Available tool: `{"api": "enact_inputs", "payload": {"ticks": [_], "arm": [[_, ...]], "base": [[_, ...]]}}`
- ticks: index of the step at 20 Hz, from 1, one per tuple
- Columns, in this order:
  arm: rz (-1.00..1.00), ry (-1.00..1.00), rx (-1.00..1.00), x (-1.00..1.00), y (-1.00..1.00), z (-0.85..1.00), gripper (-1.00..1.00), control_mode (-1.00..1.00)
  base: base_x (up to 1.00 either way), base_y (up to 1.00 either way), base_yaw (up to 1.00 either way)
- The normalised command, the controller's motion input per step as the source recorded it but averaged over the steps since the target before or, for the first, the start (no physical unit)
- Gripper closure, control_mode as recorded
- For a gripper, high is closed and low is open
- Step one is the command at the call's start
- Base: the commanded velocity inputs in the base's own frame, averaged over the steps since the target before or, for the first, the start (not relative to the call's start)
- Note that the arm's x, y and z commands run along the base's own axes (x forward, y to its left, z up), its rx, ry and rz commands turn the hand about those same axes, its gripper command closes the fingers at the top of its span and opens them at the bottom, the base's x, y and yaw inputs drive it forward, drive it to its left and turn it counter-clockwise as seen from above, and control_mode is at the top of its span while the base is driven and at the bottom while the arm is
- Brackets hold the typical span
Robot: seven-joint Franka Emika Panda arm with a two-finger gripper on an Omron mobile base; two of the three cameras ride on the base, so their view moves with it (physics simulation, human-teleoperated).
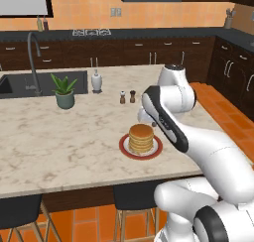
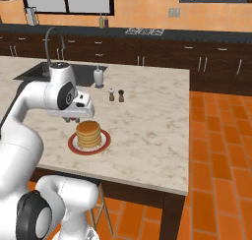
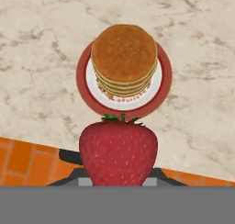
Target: Take the strawberry from the fridge and place it on top of the pancake, located on the dining counter.
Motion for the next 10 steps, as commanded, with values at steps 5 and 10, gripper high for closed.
{"api": "enact_inputs", "payload": {"ticks": [5,10], "arm": [[-0.05,0.0,0.0,0.44,0.06,-0.34,1.0,-1.0],[-0.04,0.0,0.0,0.44,0.0,-0.32,1.0,-1.0]], "base": [[0.0,0.0,0.0],[0.0,0.0,0.0]]}}
